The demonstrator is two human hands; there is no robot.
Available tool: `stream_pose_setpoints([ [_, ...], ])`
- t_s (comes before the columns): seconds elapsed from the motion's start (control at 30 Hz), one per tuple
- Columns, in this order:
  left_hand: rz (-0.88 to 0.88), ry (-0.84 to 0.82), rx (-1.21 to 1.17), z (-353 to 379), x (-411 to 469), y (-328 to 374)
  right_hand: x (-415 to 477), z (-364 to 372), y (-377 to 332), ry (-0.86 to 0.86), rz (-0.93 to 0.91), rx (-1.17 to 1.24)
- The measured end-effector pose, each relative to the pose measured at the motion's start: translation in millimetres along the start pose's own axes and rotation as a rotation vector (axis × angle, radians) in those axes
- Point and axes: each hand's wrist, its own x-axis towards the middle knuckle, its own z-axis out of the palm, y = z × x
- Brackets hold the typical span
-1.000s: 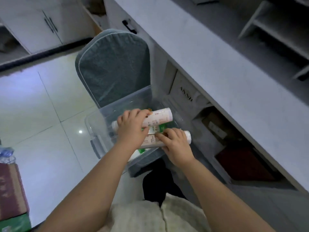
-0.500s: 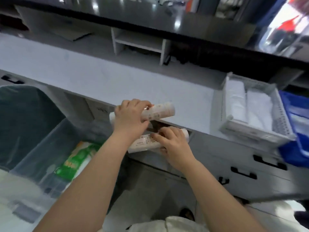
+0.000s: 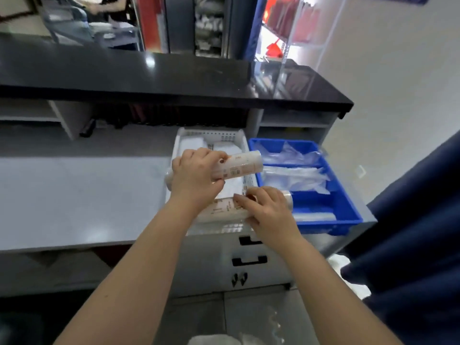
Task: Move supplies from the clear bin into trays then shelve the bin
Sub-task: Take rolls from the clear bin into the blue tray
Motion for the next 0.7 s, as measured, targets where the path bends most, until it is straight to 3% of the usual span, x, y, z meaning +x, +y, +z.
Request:
stream_pose_setpoints([
  [0.2, 0.050, -0.099, -0.085, 64, 30, 62, -38, -20, 101, -0.029, 0.248, -0.011],
  [0.4, 0.094, -0.185, -0.089, 104, 54, 79, -48, -13, 151, -0.140, 0.421, 0.006],
  [0.7, 0.191, -0.295, -0.088, 153, 89, 92, -33, 12, 171, -0.260, 0.458, -0.004],
])
